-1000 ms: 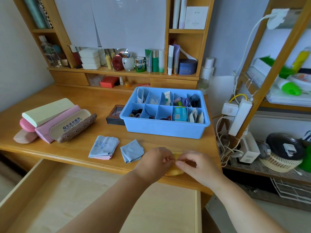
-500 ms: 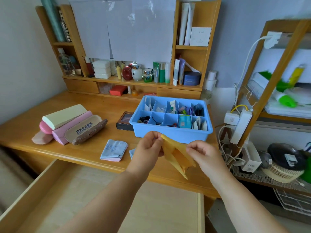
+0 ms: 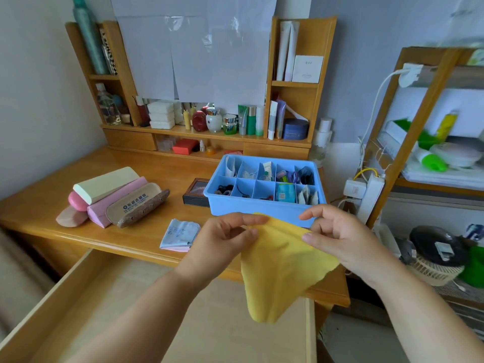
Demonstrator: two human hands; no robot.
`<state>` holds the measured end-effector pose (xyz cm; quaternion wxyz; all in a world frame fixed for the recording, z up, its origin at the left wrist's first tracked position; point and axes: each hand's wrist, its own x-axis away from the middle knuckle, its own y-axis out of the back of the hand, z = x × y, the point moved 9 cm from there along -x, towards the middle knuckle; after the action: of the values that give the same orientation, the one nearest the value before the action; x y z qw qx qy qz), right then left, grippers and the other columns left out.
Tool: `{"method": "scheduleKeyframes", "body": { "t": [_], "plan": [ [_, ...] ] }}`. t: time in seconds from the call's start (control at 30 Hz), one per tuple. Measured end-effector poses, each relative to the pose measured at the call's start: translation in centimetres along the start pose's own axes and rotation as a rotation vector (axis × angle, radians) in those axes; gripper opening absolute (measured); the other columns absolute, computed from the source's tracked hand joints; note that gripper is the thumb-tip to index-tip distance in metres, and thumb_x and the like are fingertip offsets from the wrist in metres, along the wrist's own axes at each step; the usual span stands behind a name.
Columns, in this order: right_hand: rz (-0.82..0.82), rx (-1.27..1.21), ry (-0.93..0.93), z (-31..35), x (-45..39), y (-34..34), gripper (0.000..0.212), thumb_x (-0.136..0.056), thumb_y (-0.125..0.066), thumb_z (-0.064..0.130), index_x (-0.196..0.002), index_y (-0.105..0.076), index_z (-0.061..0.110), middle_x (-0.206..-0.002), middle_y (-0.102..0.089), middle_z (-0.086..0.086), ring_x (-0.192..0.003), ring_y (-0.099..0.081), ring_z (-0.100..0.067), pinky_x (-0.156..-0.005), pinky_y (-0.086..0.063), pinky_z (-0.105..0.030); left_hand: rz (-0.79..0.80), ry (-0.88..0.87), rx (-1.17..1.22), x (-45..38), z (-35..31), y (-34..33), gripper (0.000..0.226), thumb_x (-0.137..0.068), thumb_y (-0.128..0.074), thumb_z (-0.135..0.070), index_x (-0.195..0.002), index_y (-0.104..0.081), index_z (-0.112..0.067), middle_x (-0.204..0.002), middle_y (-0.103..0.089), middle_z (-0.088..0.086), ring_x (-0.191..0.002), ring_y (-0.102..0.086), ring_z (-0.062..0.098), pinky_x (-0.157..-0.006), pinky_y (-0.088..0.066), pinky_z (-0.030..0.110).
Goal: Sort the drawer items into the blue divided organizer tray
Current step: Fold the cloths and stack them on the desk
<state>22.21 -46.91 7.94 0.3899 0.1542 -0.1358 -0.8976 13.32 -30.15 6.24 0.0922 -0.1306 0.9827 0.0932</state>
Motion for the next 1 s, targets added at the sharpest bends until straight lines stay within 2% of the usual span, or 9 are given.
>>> {"method": "scheduleKeyframes", "body": {
  "t": [0.1, 0.2, 0.3, 0.4, 0.5, 0.6, 0.7, 0.83, 1.0],
  "plan": [
    [0.088, 0.041, -0.066, -0.9, -0.7, 1.0, 0.031, -0.082, -0.070, 0.014, -0.106, -0.062, 0.033, -0.074, -0.065, 0.006, -0.069, -0.059, -0.004, -0.065, -0.045, -0.015, -0.065, -0.012, -0.048, -1.4, 0.5, 0.3, 0.025, -0.085, -0.069, -0.013, -0.090, -0.075, -0.037, -0.079, -0.071, -0.013, -0.070, -0.061, 0.001, -0.065, -0.048, 0.012],
    [0.009, 0.318, -0.149, -2.6, -2.8, 1.9, 0.029, -0.085, -0.068, 0.013, -0.098, -0.062, 0.039, -0.090, -0.065, 0.012, -0.082, -0.062, -0.003, -0.076, -0.049, -0.022, -0.107, 0.034, -0.200, -3.3, 1.8, 0.4, 0.042, -0.083, -0.070, -0.009, -0.106, -0.062, -0.044, -0.068, -0.060, -0.014, -0.054, -0.046, -0.001, -0.054, -0.041, 0.011],
    [-0.128, 0.474, -0.250, -5.8, -5.3, 2.2, 0.015, -0.085, -0.069, 0.020, -0.080, -0.063, 0.032, -0.082, -0.064, 0.009, -0.080, -0.061, -0.009, -0.065, -0.045, -0.021, -0.126, 0.154, -0.370, -6.3, 4.9, 0.6, 0.048, -0.082, -0.069, -0.009, -0.120, -0.056, -0.036, -0.074, -0.060, -0.008, -0.050, -0.049, 0.000, -0.050, -0.040, 0.011],
    [-0.214, 0.614, -0.342, -9.1, -6.6, 2.2, 0.013, -0.086, -0.067, 0.028, -0.075, -0.059, 0.030, -0.076, -0.061, 0.011, -0.074, -0.058, -0.009, -0.061, -0.043, -0.024, -0.127, 0.272, -0.347, -8.0, 8.1, 0.2, 0.026, -0.082, -0.065, 0.000, -0.104, -0.067, -0.015, -0.068, -0.062, 0.000, -0.046, -0.057, 0.004, -0.052, -0.051, 0.021],
    [-0.259, 0.541, -0.369, -11.1, -7.3, 2.2, 0.019, -0.088, -0.063, 0.023, -0.071, -0.056, 0.028, -0.071, -0.064, 0.007, -0.066, -0.064, -0.011, -0.065, -0.052, -0.030, -0.166, 0.295, -0.338, -8.8, 9.8, 0.3, 0.018, -0.078, -0.066, 0.002, -0.078, -0.067, -0.016, -0.068, -0.068, 0.003, -0.055, -0.060, 0.009, -0.067, -0.055, 0.031],
    [-0.293, 0.448, -0.322, -11.2, -7.8, 2.4, 0.019, -0.088, -0.062, 0.019, -0.072, -0.057, 0.027, -0.072, -0.066, 0.005, -0.069, -0.066, -0.012, -0.066, -0.052, -0.032, -0.185, 0.259, -0.366, -9.4, 10.1, 0.5, 0.023, -0.078, -0.071, -0.005, -0.069, -0.065, -0.026, -0.071, -0.067, -0.007, -0.059, -0.058, 0.000, -0.056, -0.046, 0.012],
    [-0.306, 0.489, -0.263, -10.7, -7.7, 2.5, 0.013, -0.088, -0.064, 0.022, -0.076, -0.060, 0.027, -0.078, -0.064, 0.008, -0.076, -0.060, -0.009, -0.068, -0.049, -0.029, -0.188, 0.244, -0.378, -9.4, 10.2, 0.6, 0.020, -0.082, -0.066, -0.006, -0.071, -0.066, -0.024, -0.070, -0.067, -0.009, -0.052, -0.056, -0.001, -0.046, -0.040, 0.009],
    [-0.214, 0.546, -0.263, -11.2, -6.7, 1.4, 0.015, -0.086, -0.066, 0.021, -0.077, -0.061, 0.031, -0.077, -0.059, 0.015, -0.073, -0.054, -0.001, -0.058, -0.038, -0.017, -0.055, 0.242, -0.475, -8.2, 10.4, -0.6, 0.025, -0.083, -0.062, -0.003, -0.073, -0.063, -0.026, -0.090, -0.072, 0.002, -0.085, -0.067, 0.021, -0.079, -0.055, 0.033],
    [-0.116, 0.638, -0.205, -11.0, -5.0, -0.3, 0.006, -0.086, -0.067, 0.023, -0.085, -0.068, 0.029, -0.090, -0.059, 0.018, -0.071, -0.047, 0.003, -0.062, -0.036, -0.017, 0.103, 0.069, -0.694, -7.1, 9.1, -1.8, 0.025, -0.079, -0.062, 0.001, -0.073, -0.062, -0.023, -0.100, -0.066, -0.004, -0.095, -0.061, 0.014, -0.084, -0.049, 0.025]
  ]
}}
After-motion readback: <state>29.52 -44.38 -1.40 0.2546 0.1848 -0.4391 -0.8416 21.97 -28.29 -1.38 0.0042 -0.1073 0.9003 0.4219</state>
